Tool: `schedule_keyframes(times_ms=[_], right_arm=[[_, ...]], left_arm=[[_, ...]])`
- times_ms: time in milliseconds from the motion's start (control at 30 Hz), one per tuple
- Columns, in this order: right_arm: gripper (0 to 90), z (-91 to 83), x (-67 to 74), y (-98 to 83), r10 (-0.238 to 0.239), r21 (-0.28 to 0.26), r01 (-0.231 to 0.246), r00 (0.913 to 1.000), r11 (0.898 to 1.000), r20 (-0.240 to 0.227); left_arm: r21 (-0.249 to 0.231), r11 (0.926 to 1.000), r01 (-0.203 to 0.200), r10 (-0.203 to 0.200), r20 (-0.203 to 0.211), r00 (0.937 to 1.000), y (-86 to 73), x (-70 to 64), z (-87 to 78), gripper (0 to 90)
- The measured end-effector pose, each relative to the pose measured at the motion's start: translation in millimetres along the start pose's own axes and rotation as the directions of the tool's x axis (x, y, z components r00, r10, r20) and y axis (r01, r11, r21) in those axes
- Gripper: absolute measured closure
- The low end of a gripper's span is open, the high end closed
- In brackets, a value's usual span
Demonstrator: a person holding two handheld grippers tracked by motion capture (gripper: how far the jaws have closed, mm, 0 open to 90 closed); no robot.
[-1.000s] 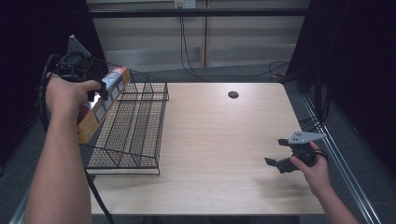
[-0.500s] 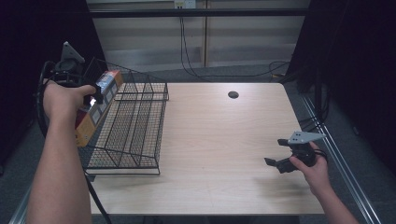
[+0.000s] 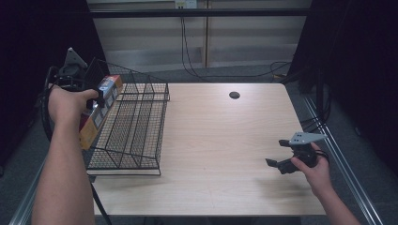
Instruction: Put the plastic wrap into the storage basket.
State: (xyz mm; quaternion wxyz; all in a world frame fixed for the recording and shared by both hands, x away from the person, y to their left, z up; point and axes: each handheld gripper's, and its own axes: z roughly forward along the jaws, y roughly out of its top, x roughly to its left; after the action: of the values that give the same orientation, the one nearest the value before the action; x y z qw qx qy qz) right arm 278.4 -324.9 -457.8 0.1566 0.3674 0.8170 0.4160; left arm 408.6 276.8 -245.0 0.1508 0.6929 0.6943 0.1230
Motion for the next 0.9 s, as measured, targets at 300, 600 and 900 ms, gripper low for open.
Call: schedule_keyframes(times_ms=[300,600,900], right_arm=[[2.6,-0.1,0.0,-0.1,-0.003,-0.002,0.003,1.0000,1.000,0.005],[2.6,0.0,0.0,-0.1,0.000,0.001,0.000,1.0000,1.000,0.000],[2.6,0.8,0.0,-0.3,-0.003,0.000,0.003,1.0000,1.000,0.004]], left_arm=[[0.003,1.0000,0.007,-0.007,-0.001,1.0000,0.2,0.3,6.3,43.8],[0.015,0.9998,0.013,-0.013,-0.004,0.9999,-0.2,-0.3,17.6,43.6],[0.028,0.9995,0.016,-0.016,-0.001,0.9999,-1.9,3.1,27.0,43.4]])
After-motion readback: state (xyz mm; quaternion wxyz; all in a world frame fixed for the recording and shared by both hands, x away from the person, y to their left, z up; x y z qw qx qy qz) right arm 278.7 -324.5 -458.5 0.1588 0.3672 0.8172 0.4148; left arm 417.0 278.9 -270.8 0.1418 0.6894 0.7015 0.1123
